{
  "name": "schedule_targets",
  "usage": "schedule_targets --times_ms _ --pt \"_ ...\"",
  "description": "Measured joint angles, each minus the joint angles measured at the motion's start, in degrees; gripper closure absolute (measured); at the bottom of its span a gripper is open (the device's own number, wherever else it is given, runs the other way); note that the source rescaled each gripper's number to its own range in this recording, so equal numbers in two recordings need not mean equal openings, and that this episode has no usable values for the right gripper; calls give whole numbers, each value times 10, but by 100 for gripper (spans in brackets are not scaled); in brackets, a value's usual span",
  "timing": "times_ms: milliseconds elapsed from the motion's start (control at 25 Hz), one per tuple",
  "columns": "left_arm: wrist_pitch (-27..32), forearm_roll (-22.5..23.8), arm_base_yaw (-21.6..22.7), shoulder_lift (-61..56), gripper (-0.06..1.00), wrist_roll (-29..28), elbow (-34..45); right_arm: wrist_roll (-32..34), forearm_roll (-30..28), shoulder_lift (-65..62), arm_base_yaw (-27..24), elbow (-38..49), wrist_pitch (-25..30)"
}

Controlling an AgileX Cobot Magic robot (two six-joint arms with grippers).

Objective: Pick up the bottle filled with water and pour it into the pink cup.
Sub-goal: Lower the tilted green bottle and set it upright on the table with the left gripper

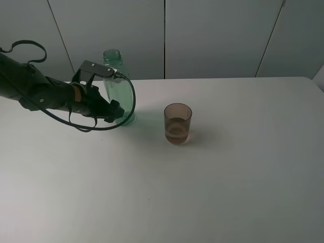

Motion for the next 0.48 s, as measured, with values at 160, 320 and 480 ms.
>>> schedule_targets --times_ms 160,320,480 --pt "99 -17 -21 -55 -4 -21 15 0 0 0 0 0 0" --pt "211 -42 -54 -158 -4 -20 36 0 0 0 0 0 0" --pt "356 -96 -91 -296 -4 24 39 0 0 0 0 0 0"
